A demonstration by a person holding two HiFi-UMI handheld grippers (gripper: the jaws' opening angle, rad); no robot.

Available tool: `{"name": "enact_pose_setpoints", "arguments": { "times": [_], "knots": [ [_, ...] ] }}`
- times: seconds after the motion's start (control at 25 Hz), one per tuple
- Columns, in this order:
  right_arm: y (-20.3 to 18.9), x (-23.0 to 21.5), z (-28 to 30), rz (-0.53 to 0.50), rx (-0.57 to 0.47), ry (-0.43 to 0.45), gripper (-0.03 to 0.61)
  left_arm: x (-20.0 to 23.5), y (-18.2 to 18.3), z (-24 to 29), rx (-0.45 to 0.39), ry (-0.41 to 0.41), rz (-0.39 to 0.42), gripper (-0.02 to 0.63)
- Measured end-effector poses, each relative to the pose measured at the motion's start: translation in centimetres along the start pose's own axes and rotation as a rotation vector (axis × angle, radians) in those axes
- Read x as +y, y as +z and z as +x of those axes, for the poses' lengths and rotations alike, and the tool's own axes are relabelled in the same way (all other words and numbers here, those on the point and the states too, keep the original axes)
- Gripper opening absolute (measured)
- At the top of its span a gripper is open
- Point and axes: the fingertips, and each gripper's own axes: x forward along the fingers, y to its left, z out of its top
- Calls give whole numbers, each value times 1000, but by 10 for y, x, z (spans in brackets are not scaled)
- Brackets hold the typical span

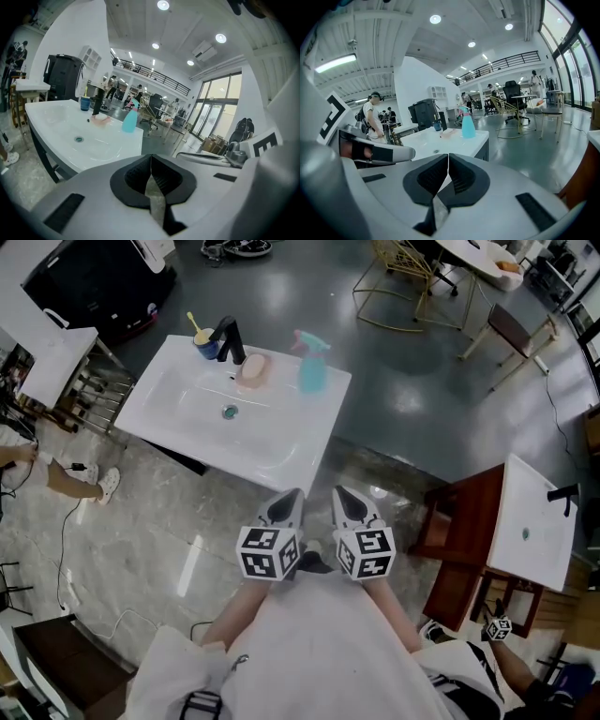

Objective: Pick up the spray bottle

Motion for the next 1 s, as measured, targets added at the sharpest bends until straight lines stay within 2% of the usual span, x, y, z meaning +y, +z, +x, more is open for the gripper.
{"name": "enact_pose_setpoints", "arguments": {
  "times": [0.44,0.76,1.0],
  "knots": [
    [2,-28,11,26,-1,32,28,-12,3,25,7,20,2,26],
    [6,-28,21,28,2,60,28,-11,6,31,-1,31,-3,26],
    [15,-26,26,15,-20,47,28,-7,16,32,-21,39,6,26]
  ]
}}
